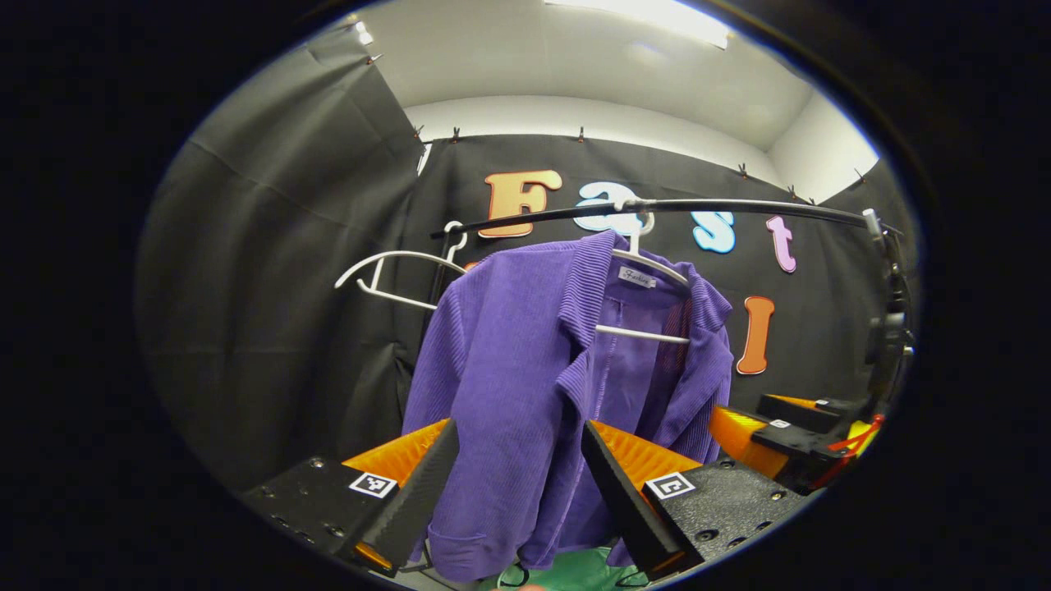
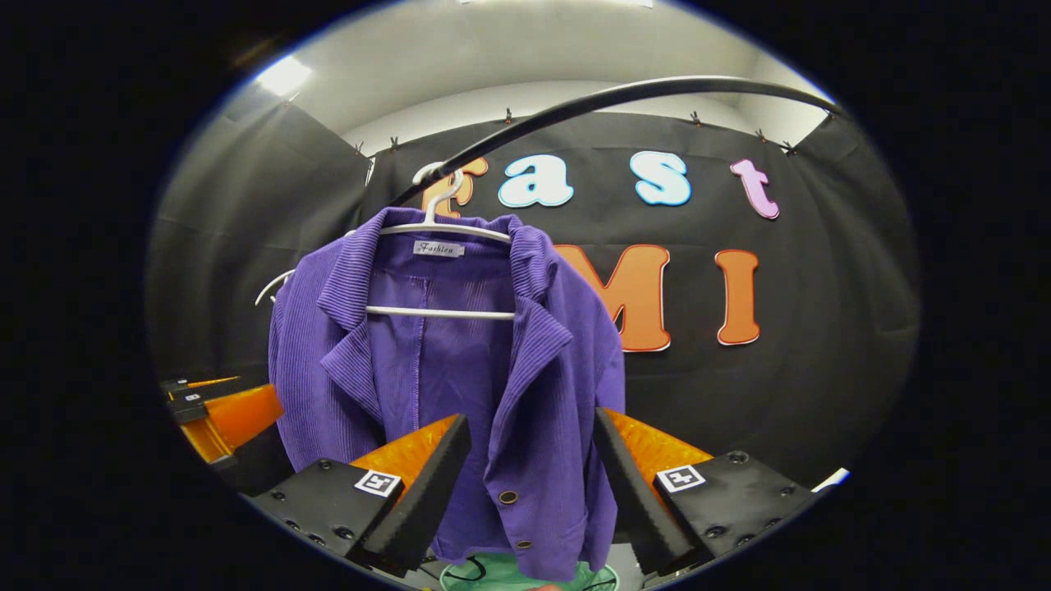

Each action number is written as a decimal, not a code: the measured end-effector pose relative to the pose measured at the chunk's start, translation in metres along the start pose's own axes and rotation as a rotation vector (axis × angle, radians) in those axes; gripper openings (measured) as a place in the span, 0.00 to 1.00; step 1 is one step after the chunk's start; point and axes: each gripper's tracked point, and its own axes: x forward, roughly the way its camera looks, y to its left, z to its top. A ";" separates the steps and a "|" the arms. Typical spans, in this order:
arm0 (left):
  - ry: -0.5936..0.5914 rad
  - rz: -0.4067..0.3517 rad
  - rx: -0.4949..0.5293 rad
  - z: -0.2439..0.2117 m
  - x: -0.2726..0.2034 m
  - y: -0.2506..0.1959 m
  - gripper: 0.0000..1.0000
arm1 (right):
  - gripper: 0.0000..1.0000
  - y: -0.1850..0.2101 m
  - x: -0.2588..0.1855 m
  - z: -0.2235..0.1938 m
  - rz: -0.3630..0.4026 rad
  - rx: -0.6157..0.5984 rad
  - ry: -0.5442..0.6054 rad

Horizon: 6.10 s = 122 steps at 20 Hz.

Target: Grasp the clothes on the hanger with both hands and then place them into the laundry hamper below.

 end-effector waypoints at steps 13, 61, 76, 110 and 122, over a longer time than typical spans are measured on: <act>0.004 0.001 0.068 0.006 0.013 0.040 0.95 | 0.98 -0.081 0.098 -0.046 -0.313 0.083 0.058; -0.215 0.153 0.298 0.073 0.084 0.067 0.06 | 0.08 -0.115 -0.016 0.054 -0.297 -0.177 -0.205; -0.311 0.183 0.373 0.159 0.133 0.094 0.04 | 0.08 -0.159 -0.024 0.132 -0.422 -0.175 -0.372; 0.115 0.102 0.190 -0.059 0.127 0.104 0.05 | 0.08 -0.212 0.017 0.050 -0.495 -0.215 -0.156; 0.103 -0.107 0.106 -0.060 0.100 0.032 0.05 | 0.07 -0.141 -0.038 0.043 -0.347 -0.231 -0.136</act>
